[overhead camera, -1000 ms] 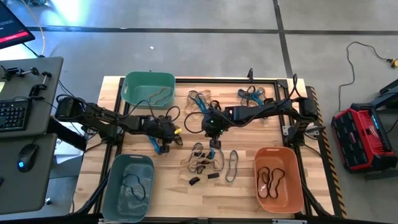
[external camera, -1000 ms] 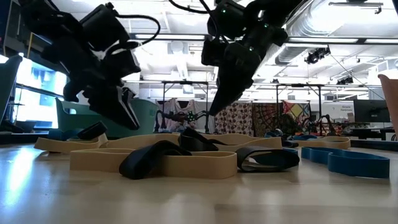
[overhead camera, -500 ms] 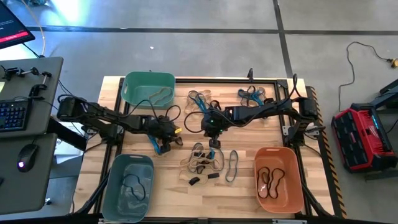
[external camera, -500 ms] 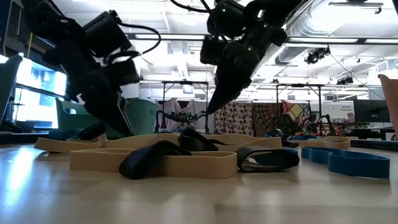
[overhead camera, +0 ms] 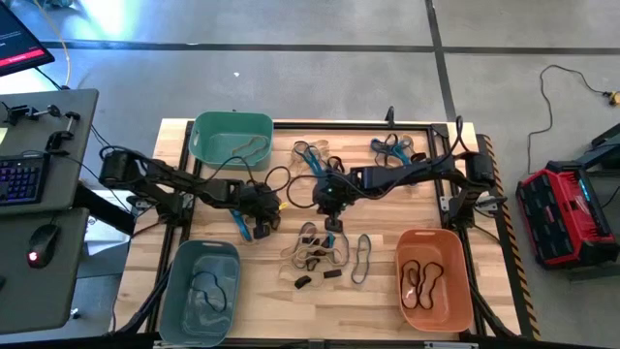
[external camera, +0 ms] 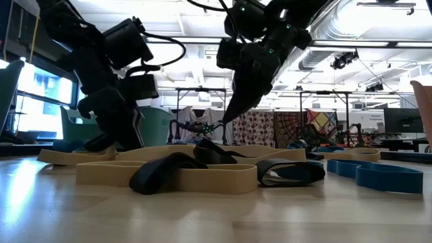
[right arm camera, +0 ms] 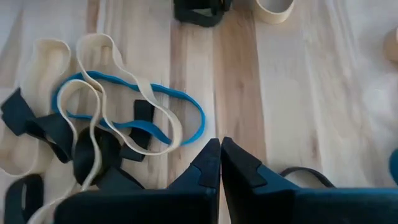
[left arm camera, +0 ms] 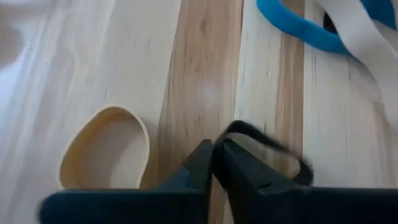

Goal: Sort rubber bands into baskets
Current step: Put the black rubber band into the orange bin

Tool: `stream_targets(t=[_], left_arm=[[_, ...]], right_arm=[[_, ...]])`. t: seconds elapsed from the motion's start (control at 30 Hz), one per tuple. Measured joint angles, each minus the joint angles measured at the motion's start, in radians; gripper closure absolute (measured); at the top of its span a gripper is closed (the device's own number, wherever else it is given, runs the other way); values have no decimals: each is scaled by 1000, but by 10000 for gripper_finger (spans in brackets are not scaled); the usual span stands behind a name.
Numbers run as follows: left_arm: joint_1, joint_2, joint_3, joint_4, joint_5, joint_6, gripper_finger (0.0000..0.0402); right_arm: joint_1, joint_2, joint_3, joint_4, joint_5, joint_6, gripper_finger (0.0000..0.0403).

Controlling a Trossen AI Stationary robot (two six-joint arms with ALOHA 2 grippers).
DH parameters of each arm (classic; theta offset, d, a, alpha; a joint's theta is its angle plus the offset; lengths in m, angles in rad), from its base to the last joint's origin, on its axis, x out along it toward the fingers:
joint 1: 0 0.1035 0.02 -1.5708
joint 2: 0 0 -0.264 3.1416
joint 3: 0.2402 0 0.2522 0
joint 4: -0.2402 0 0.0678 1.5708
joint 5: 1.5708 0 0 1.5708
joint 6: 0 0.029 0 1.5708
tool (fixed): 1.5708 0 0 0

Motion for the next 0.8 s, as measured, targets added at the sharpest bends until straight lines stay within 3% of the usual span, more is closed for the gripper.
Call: stream_targets(t=[0.1,0.23,0.37,0.5,0.6,0.8], left_arm=[[0,-16,0,34,-12,-10,395],[15,-47,0,128,-11,-74,399],[48,-54,0,232,41,-205,400],[63,-54,0,336,107,-275,401],[64,-54,0,394,159,-305,401],[64,-54,0,474,190,-342,401]], right_arm=[[23,0,0,31,18,25,379],[77,0,0,91,122,43,334],[141,0,0,162,318,30,278],[206,0,0,228,532,-104,234],[247,0,0,271,638,-230,218],[285,0,0,351,689,-361,217]])
